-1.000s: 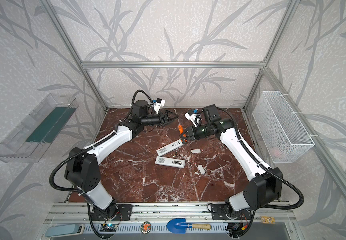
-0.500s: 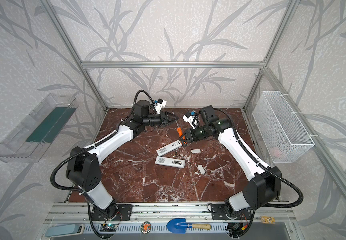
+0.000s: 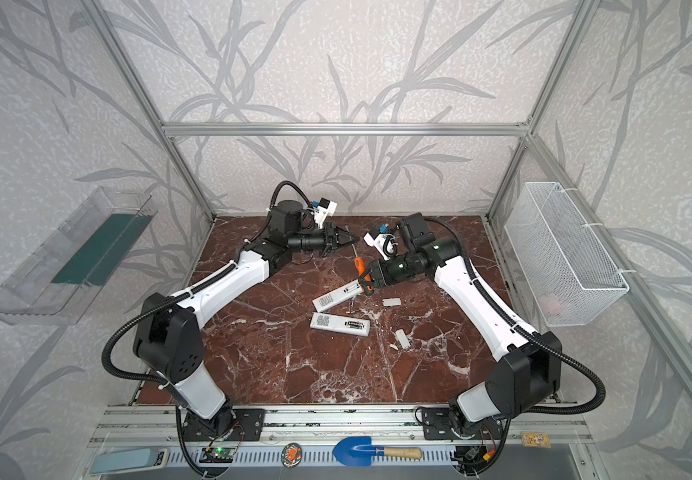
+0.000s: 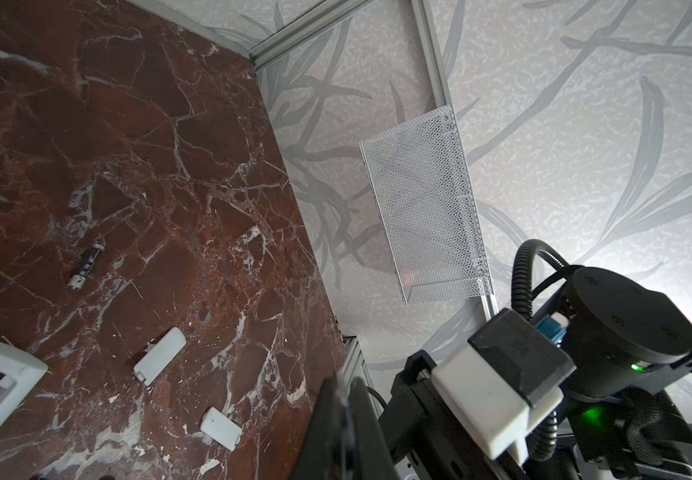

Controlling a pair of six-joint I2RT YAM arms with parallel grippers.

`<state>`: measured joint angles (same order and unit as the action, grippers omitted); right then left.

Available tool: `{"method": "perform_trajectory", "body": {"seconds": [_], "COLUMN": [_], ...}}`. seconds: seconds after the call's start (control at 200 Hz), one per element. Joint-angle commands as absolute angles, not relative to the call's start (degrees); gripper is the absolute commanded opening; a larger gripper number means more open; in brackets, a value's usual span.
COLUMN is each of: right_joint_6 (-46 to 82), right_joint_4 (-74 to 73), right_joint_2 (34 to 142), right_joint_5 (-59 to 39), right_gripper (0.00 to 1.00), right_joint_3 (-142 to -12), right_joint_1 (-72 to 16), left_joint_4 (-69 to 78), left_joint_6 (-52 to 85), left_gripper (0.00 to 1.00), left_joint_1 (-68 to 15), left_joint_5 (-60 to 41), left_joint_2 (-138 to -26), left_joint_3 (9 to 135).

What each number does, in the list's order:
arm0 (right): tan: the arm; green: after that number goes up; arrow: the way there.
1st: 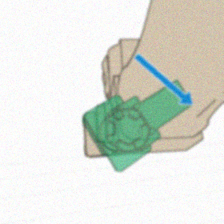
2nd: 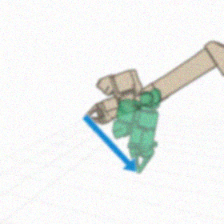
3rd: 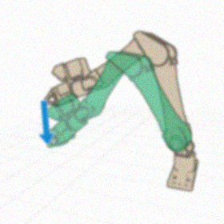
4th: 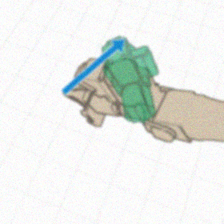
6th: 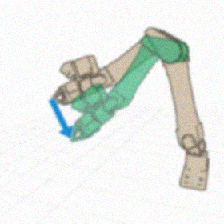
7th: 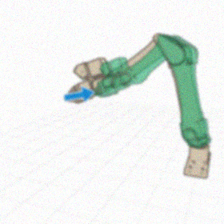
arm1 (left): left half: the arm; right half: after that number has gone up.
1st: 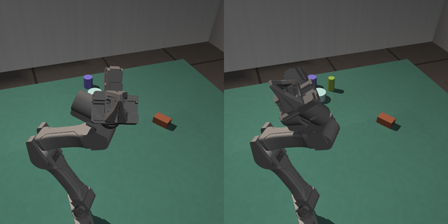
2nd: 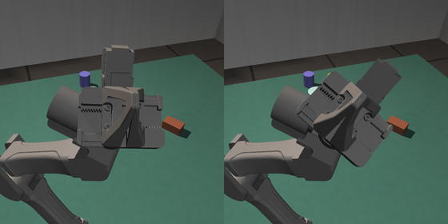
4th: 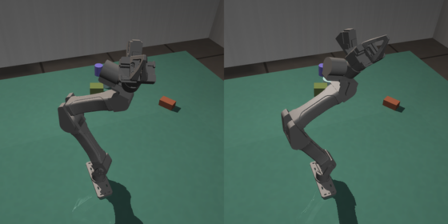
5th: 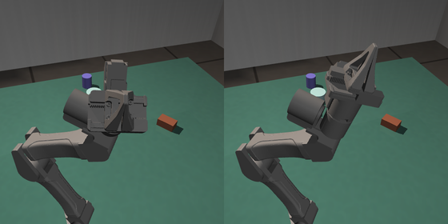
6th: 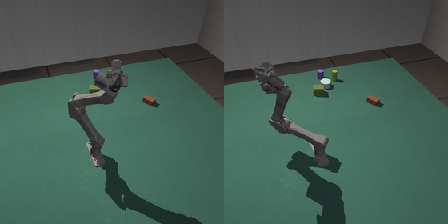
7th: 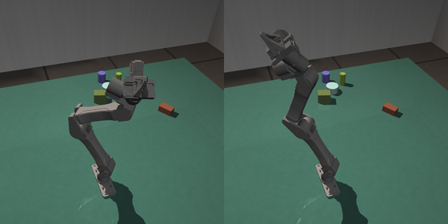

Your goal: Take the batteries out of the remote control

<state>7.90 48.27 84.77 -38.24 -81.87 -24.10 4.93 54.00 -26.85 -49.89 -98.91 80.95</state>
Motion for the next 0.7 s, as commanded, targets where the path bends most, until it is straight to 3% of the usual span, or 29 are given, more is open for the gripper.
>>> {"method": "perform_trajectory", "body": {"seconds": [0.0,0.08,0.355,0.54,0.695], "right_joint_6": [8.8,10.2,17.4,27.5,35.1], "right_joint_4": [46.5,45.0,37.7,27.6,20.7], "right_joint_2": [83.1,83.0,81.3,77.3,74.3], "right_joint_5": [-37.1,-36.5,-39.5,-44.0,-46.2], "right_gripper": [0.05,0.13,0.6,0.78,0.84], "right_joint_3": [-81.5,-80.9,-78.0,-71.4,-66.2], "right_joint_1": [-24.0,-23.9,-20.2,-14.2,-9.1], "left_joint_4": [9.7,12.3,13.8,21.2,31.3], "left_joint_6": [57.3,59.4,62.6,69.3,78.3], "left_gripper": [0.0,0.0,0.0,0.0,0.0], "left_joint_1": [-26.7,-26.6,-26.4,-26.0,-25.5], "left_joint_5": [-49.9,-49.6,-45.3,-41.5,-35.7], "left_joint_2": [-100.2,-100.1,-98.3,-98.4,-98.9], "left_joint_3": [79.7,77.9,74.2,71.8,68.3]}}
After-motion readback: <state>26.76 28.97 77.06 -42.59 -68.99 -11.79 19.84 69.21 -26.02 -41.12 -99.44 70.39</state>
